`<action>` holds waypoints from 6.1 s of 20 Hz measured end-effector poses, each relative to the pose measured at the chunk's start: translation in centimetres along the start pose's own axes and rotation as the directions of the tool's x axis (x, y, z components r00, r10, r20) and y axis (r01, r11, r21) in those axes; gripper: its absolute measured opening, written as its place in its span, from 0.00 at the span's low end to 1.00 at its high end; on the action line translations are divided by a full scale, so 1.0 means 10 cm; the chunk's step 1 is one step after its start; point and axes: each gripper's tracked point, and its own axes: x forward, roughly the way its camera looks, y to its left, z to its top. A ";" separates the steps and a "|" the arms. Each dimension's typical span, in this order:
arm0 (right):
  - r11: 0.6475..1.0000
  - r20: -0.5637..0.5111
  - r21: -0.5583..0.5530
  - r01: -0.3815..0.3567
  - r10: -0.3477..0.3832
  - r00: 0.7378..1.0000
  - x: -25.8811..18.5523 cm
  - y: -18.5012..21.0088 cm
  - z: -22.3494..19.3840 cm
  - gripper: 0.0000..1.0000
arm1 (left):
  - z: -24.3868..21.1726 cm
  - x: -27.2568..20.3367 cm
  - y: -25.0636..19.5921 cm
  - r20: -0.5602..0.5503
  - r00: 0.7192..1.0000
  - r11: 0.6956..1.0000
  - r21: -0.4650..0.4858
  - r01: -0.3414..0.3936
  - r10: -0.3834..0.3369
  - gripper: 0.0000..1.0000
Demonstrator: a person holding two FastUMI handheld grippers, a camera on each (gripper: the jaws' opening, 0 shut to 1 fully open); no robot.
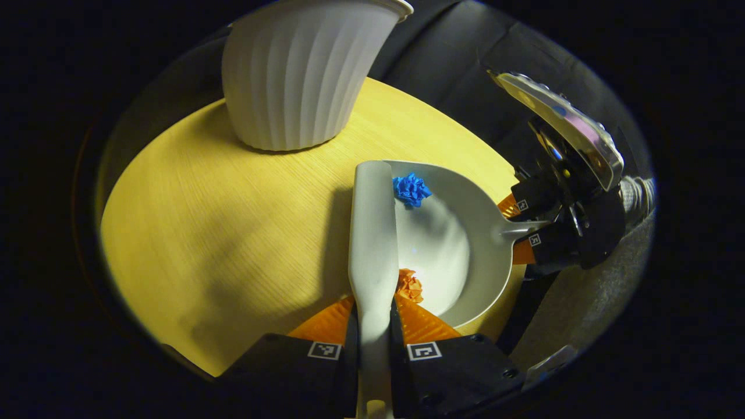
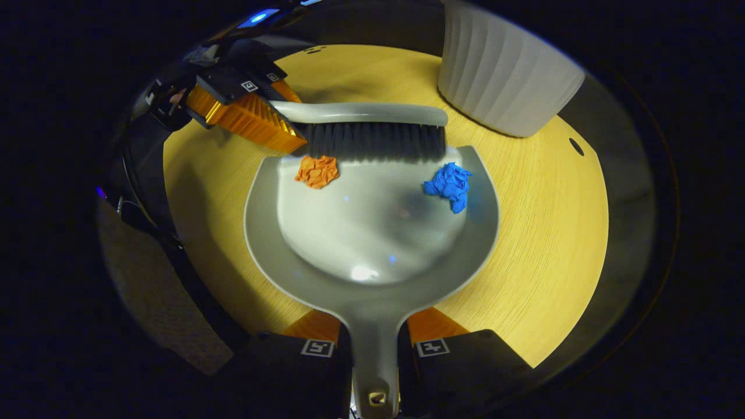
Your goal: Pick up the small broom and dustpan from the desktop, sweep the trash into the dustpan with the broom, and then empty the trash into the garbage bin.
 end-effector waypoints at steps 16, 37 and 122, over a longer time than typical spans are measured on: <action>0.976 0.107 0.197 0.090 -0.113 0.988 -0.77 0.02 0.03 0.36 | -0.81 -0.38 0.77 0.120 0.939 0.911 -0.309 -0.272 0.321 0.27; 0.904 0.032 0.232 0.360 -0.377 0.926 -0.67 0.12 0.06 0.36 | -1.37 -0.53 0.48 0.161 0.938 0.908 -0.347 -0.236 0.306 0.27; 0.969 -0.069 0.236 0.075 -0.061 0.996 1.76 2.80 -2.39 0.40 | -1.38 -0.56 1.19 -0.040 0.797 0.743 -0.336 -0.578 0.602 0.30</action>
